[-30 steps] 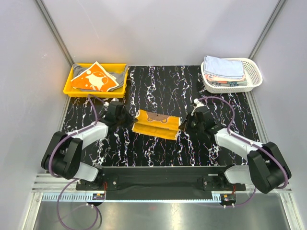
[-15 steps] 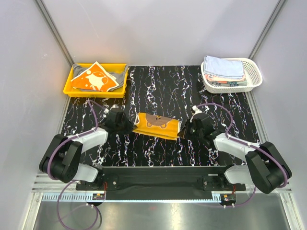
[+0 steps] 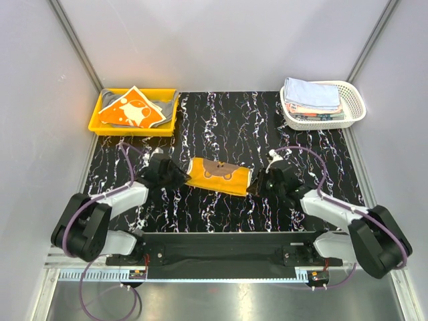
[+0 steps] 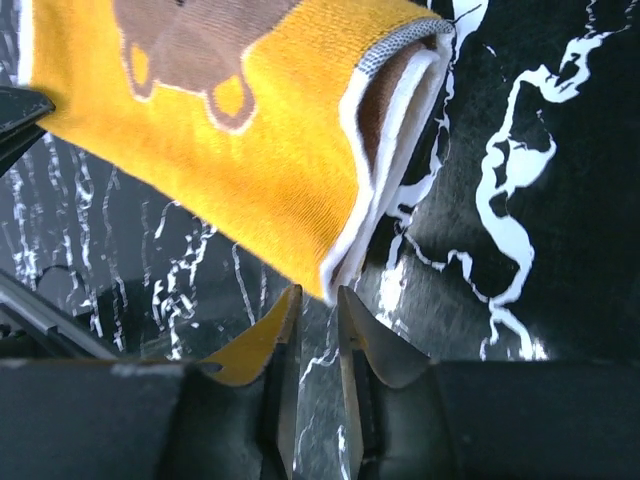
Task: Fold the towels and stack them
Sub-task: Fold the towel
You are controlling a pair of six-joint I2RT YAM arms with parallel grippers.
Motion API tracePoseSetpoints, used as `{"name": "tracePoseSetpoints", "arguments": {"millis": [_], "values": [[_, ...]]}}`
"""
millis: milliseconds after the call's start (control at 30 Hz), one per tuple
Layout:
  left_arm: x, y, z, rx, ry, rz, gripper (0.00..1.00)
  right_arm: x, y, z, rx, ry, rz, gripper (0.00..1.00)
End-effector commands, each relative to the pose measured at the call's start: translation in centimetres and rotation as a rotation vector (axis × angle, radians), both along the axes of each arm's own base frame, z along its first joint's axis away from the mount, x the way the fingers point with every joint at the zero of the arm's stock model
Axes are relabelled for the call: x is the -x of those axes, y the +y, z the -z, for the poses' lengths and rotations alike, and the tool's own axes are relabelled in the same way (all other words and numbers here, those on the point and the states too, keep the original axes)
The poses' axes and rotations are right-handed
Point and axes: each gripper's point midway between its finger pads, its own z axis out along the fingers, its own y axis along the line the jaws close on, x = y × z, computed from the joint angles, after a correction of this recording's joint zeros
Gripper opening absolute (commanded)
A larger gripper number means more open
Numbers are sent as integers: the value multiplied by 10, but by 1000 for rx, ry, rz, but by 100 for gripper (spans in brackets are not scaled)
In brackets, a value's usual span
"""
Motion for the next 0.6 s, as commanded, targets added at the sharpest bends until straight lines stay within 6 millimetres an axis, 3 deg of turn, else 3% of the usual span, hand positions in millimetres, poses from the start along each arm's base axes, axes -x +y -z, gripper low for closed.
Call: {"name": "tracePoseSetpoints", "arguments": {"millis": [0, 133, 267, 433, 500, 533, 567], "values": [[-15, 0, -43, 3, -133, 0, 26, -1, -5, -27, 16, -53, 14, 27], [-17, 2, -76, -27, -199, 31, 27, -5, -8, -68, -4, -108, 39, 29], [-22, -6, -94, -42, -213, 80, 26, -17, 1, -86, -28, -128, 42, 31], [-45, -27, -100, -56, -218, 142, 26, -45, 21, -79, -24, -100, 40, 30], [-51, -31, -90, -78, -194, 160, 25, -54, 27, -75, -38, -98, 48, 30], [-55, -32, -87, -85, -187, 167, 24, -56, 29, -62, -26, -68, 51, 30], [-58, -31, -74, -111, -156, 164, 23, -57, 34, -60, -50, -60, 47, 29]]}}
